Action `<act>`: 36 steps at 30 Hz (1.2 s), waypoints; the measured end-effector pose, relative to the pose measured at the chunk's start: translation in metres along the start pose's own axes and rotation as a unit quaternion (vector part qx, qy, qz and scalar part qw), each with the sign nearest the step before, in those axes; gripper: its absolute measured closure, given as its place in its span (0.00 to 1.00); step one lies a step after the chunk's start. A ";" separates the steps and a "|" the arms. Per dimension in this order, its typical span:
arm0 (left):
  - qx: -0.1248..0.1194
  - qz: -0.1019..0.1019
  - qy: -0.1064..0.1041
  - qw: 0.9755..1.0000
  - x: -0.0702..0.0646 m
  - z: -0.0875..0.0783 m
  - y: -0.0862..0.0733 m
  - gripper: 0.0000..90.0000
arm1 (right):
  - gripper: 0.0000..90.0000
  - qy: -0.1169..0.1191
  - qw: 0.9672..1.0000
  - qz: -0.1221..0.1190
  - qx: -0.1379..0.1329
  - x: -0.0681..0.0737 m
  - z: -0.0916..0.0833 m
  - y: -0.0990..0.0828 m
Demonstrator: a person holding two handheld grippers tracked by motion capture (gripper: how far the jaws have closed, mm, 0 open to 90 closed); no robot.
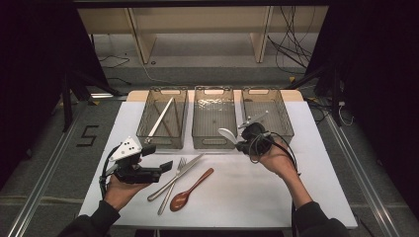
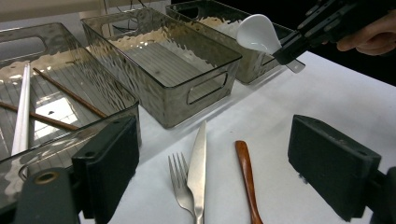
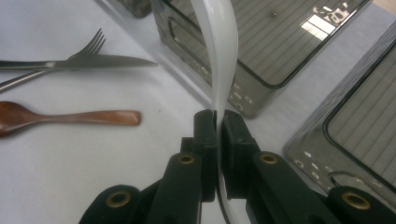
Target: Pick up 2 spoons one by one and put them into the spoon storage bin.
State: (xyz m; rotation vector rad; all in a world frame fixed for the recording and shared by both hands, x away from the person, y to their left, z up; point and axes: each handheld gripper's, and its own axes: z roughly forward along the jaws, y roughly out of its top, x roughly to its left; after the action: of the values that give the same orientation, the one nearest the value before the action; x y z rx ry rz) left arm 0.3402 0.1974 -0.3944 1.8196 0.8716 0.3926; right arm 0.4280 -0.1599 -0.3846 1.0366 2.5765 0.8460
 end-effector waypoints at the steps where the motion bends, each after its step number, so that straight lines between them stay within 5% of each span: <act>1: 0.001 0.001 0.000 1.000 0.000 0.000 0.000 0.18 | 0.96 0.000 1.000 0.001 0.000 -0.001 0.001 0.001; 13: 0.003 0.006 0.000 1.000 -0.001 0.001 0.000 0.18 | 0.96 -0.004 0.999 0.027 -0.016 -0.012 0.010 0.022; 36: 0.002 0.006 -0.003 1.000 0.000 0.002 -0.001 0.18 | 0.96 -0.026 0.999 0.036 -0.011 -0.028 0.041 0.074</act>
State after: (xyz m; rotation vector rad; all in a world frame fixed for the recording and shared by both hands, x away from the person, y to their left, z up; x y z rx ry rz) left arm 0.3415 0.1963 -0.3960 1.8306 0.8589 0.3938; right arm 0.5062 -0.1187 -0.3734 1.1364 2.4948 0.8528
